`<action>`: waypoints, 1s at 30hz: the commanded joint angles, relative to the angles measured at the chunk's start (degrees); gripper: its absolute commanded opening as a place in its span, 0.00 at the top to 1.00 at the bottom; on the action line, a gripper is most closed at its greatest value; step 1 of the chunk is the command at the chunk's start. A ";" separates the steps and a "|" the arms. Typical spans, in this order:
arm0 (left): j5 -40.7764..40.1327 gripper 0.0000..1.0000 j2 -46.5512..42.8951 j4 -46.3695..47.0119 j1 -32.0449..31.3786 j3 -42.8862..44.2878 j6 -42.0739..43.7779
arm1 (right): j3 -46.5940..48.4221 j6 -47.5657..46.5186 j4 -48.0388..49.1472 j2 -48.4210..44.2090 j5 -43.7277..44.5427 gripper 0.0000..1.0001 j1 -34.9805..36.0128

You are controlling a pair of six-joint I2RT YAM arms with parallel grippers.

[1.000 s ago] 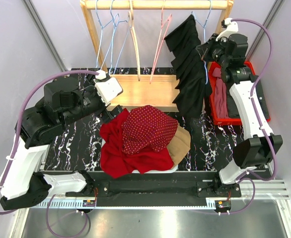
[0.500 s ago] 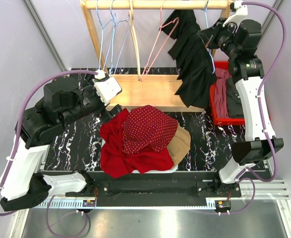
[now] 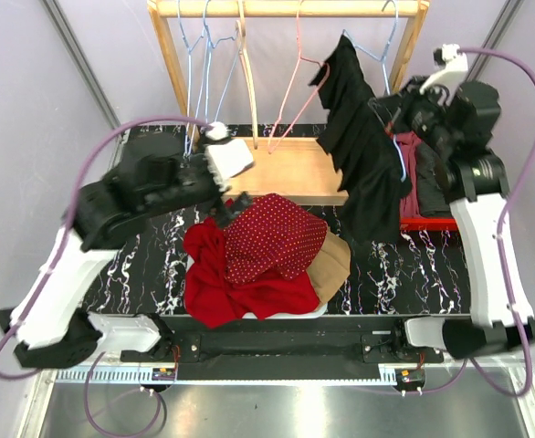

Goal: Remove the skirt from the hanger

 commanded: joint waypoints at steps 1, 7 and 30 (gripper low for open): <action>5.64 0.01 5.47 7.51 -4.71 0.66 -3.59 | -3.45 0.68 1.62 -11.04 -1.54 1.00 0.62; 7.23 0.01 13.90 11.82 -11.21 4.17 -5.17 | -6.71 2.00 -2.59 -20.45 -1.28 1.00 0.62; -0.67 0.01 33.16 16.66 -30.56 17.89 -11.95 | -2.76 8.59 -5.59 -24.41 0.65 1.00 0.62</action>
